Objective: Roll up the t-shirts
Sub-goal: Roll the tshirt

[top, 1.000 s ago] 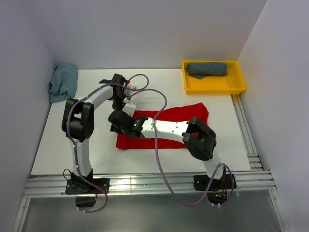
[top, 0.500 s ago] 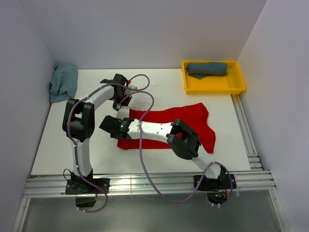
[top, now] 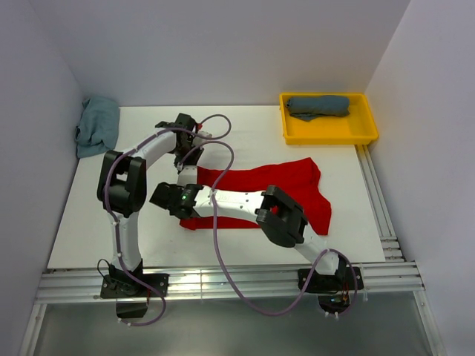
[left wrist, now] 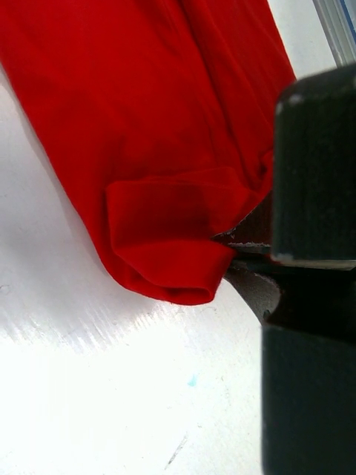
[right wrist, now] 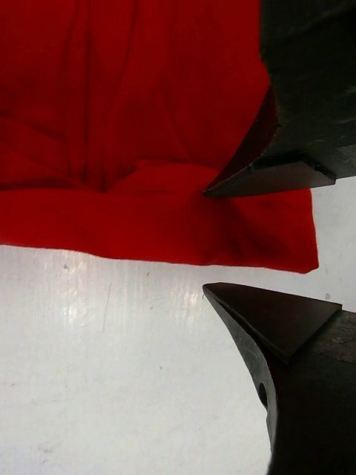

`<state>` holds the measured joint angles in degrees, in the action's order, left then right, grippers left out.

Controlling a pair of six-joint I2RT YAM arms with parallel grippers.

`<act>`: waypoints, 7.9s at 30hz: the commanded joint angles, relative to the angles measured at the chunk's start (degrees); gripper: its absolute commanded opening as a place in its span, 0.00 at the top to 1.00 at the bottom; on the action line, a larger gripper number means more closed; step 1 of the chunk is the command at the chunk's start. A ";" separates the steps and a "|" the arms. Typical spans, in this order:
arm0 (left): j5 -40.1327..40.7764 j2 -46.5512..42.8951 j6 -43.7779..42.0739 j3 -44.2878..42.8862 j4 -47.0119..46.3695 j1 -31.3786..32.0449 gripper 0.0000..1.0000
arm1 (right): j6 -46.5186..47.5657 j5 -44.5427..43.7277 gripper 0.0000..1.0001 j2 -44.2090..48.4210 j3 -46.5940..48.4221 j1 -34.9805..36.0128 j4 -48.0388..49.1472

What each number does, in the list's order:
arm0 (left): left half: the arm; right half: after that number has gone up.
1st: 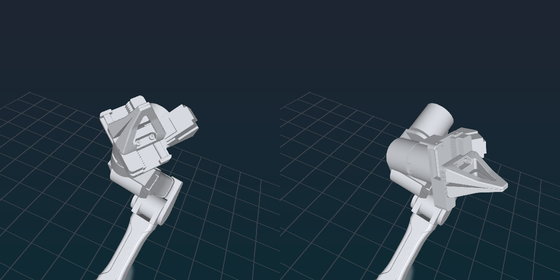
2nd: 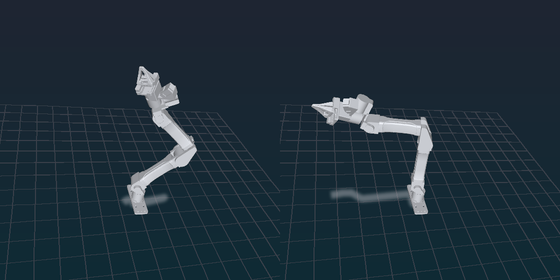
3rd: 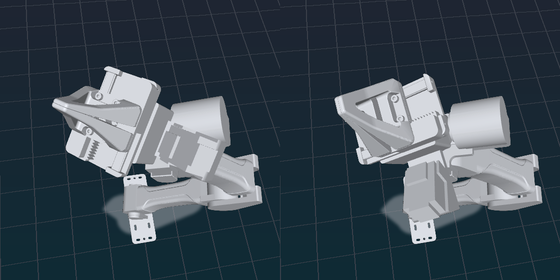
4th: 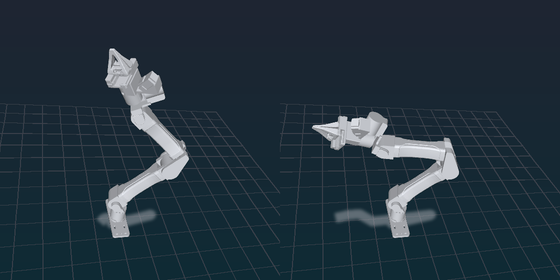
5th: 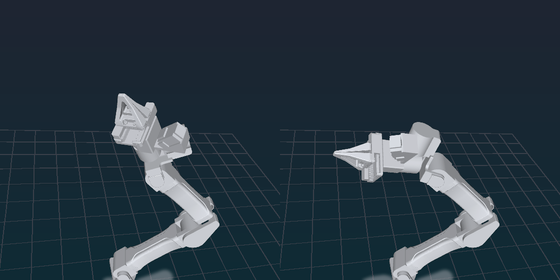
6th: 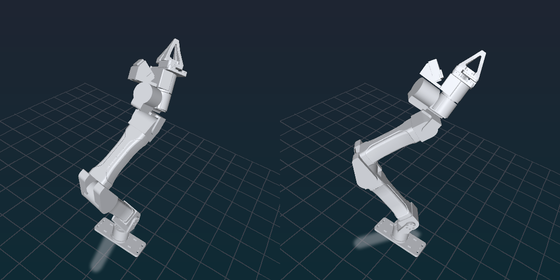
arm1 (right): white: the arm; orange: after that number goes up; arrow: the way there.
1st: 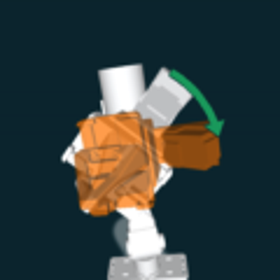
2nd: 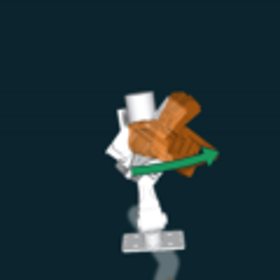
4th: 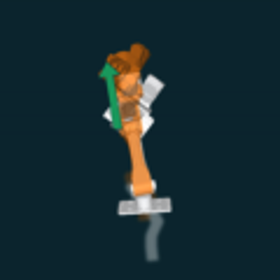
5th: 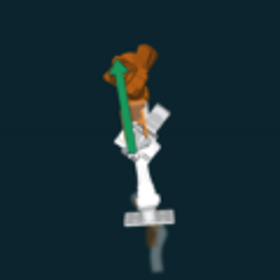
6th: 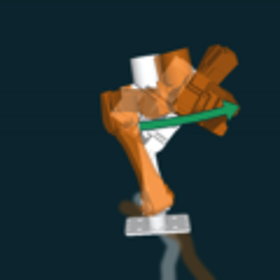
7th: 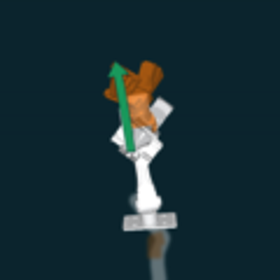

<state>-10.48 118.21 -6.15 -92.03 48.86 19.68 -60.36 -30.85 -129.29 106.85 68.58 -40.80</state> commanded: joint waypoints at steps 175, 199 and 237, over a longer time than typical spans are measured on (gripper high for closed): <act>-13.69 4.57 5.19 1.15 -4.13 -4.13 1.00 | -11.99 9.06 0.54 24.96 -45.61 -2.04 30.73; -11.23 4.66 5.71 -1.13 -2.10 -3.51 1.00 | 6.30 -13.35 0.44 11.61 -11.93 -1.25 8.88; -11.76 4.83 5.27 -2.63 -0.70 -2.98 1.00 | 9.75 -17.23 0.52 -5.09 -2.08 -1.60 5.56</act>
<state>-23.77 122.63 -0.36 -92.40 48.86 16.45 -47.48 -46.30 -133.38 102.21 66.87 -31.77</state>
